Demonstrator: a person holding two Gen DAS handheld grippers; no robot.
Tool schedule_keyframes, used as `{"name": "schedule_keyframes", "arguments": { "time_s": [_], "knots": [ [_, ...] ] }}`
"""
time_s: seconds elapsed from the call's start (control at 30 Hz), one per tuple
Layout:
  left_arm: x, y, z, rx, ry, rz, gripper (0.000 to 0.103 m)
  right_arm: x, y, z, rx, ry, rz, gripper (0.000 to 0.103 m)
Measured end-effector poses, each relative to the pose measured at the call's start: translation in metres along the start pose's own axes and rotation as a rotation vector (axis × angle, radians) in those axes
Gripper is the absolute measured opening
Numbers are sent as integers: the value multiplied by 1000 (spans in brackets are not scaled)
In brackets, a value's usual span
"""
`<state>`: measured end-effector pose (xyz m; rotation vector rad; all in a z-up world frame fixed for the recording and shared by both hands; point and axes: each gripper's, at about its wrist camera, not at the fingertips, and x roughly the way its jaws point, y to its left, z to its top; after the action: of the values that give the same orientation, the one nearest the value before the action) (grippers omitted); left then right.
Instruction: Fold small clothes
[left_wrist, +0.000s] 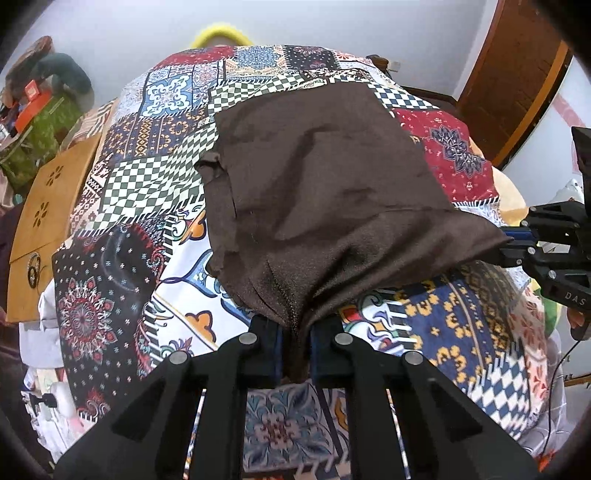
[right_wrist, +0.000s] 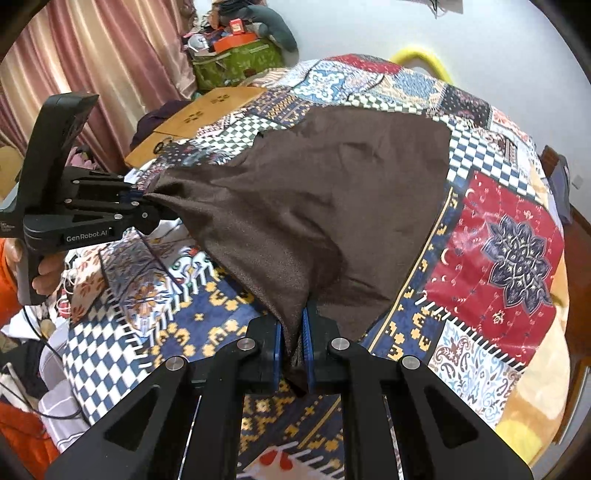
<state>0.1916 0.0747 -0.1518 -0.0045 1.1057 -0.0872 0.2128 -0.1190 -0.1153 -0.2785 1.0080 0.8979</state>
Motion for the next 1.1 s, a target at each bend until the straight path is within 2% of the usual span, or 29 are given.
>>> {"name": "schedule_keyframes", "arguments": {
  "time_s": [0.2, 0.5, 0.73, 0.87, 1.03, 1.1],
  "knots": [
    [-7, 7, 24, -39, -11, -34, 10, -14, -11, 30, -5, -53, -28, 8],
    [-4, 25, 84, -73, -34, -21, 10, -18, -34, 95, -26, -113, -61, 6],
    [27, 49, 134, -145, 6, -40, 10, 7, -61, 134, -36, -116, -82, 6],
    [58, 69, 162, -181, 29, -34, 10, 26, -81, 155, -20, -109, -83, 6],
    [104, 78, 180, -152, 78, -24, 10, 58, -107, 169, 12, -80, -83, 6],
    [117, 79, 183, -126, 98, -15, 10, 68, -115, 167, 21, -67, -90, 13]
  ]
}}
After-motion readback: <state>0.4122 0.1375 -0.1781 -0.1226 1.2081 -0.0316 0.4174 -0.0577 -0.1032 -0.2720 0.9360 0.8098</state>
